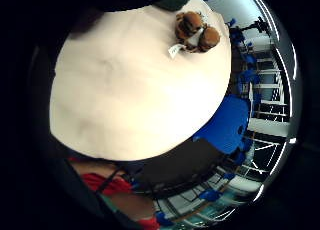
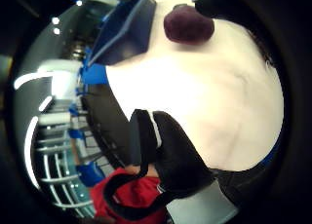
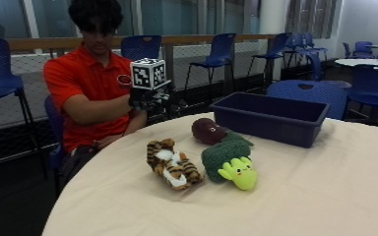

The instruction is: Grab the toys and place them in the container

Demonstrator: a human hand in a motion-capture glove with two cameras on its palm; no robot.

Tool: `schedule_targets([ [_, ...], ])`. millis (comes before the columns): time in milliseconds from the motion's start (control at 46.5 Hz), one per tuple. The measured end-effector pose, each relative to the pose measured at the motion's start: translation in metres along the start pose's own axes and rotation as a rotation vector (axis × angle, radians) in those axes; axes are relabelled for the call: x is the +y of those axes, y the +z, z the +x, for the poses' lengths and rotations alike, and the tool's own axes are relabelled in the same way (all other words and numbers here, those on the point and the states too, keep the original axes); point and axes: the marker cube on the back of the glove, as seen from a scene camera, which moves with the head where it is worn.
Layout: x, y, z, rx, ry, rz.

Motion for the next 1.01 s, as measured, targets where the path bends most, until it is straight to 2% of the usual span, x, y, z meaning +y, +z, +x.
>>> schedule_targets([
  [86,0.009,0.009,-0.03,0.015,-0.052,0.002],
  [387,-0.023,0.016,-0.028,-0.036,-0.028,-0.004],
  [731,-0.104,0.031,-0.046,-0.081,-0.022,-0.03],
  [1010,-0.162,0.041,-0.057,-0.023,0.005,-0.101],
])
